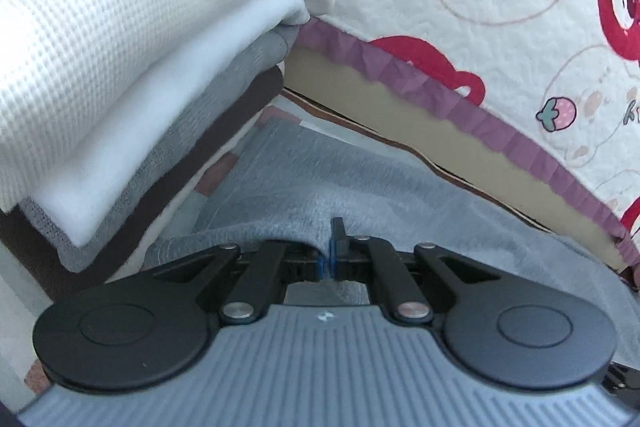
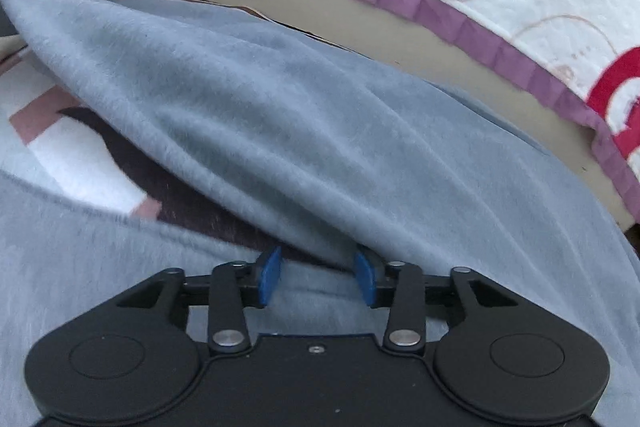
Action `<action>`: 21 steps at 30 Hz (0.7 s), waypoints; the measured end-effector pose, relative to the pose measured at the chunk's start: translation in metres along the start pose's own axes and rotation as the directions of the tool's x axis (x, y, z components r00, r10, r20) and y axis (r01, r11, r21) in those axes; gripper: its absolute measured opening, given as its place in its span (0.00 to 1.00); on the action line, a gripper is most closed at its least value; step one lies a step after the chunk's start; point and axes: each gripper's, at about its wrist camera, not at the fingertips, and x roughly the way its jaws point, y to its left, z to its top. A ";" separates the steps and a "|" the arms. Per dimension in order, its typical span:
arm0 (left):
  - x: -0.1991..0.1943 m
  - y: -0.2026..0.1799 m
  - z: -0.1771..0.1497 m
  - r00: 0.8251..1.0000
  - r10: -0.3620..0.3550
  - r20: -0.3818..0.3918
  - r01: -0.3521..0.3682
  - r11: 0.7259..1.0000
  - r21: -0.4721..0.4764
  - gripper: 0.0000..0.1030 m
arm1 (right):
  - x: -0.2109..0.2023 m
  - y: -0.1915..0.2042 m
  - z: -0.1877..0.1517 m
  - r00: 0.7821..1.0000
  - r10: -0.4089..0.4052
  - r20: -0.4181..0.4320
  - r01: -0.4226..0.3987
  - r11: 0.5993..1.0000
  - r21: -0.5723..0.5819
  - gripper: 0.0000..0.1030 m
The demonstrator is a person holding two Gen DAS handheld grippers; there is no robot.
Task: Fold clothes
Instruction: 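Pull the held sweatshirt fabric with both grippers to straighten it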
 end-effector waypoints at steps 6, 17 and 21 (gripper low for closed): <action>0.002 0.010 0.004 1.000 -0.024 -0.010 0.023 0.998 -0.065 0.03 | 0.019 0.013 0.027 0.998 -0.059 0.029 0.061 0.994 -0.087 0.13; 0.032 0.015 -0.023 0.970 0.147 -0.195 -0.091 0.959 0.268 0.07 | -0.046 -0.032 0.000 0.931 0.346 -0.116 -0.315 0.922 0.227 0.04; 0.042 0.024 -0.038 0.950 0.193 -0.245 -0.117 0.949 0.292 0.09 | -0.040 -0.044 -0.001 0.906 0.406 -0.119 -0.356 0.883 0.307 0.07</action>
